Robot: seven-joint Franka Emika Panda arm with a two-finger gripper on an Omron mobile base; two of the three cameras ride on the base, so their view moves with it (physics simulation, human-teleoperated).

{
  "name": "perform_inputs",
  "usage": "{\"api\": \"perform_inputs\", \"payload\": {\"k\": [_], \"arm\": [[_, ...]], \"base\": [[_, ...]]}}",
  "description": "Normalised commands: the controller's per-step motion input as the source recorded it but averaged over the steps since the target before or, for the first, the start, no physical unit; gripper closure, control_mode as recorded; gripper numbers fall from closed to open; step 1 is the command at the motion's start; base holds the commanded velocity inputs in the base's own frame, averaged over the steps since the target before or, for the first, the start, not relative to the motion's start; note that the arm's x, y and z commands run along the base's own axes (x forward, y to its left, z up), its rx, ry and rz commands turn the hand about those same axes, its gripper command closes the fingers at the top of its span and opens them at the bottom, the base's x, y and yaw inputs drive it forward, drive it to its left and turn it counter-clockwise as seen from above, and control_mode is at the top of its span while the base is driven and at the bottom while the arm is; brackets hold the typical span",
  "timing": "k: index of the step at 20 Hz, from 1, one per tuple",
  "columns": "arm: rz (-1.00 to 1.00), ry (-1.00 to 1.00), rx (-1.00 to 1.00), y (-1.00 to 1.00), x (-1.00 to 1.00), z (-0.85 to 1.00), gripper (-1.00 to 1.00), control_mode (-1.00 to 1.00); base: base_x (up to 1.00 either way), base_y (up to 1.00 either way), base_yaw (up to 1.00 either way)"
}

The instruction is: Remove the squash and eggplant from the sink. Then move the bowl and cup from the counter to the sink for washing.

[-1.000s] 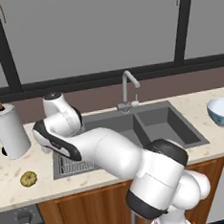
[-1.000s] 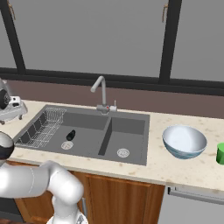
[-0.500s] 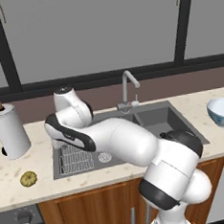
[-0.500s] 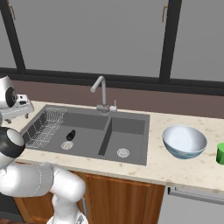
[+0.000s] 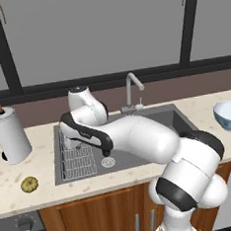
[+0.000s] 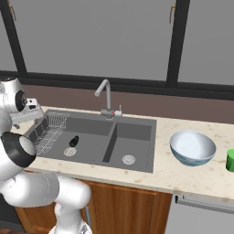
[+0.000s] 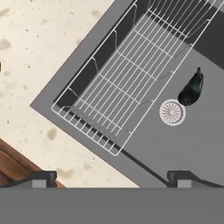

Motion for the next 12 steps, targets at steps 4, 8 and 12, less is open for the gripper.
{"api": "perform_inputs", "payload": {"k": [4, 8, 12], "arm": [[0.00, 0.00, 0.02, -0.40, -0.01, 0.00, -1.00, -1.00], [0.00, 0.00, 0.01, -0.40, 0.00, 0.00, -1.00, -1.00], [0.00, 0.00, 0.00, -0.39, 0.00, 0.00, -1.00, -1.00]], "base": [[0.00, 0.00, 0.00], [0.00, 0.00, 0.00], [0.00, 0.00, 0.00]]}}
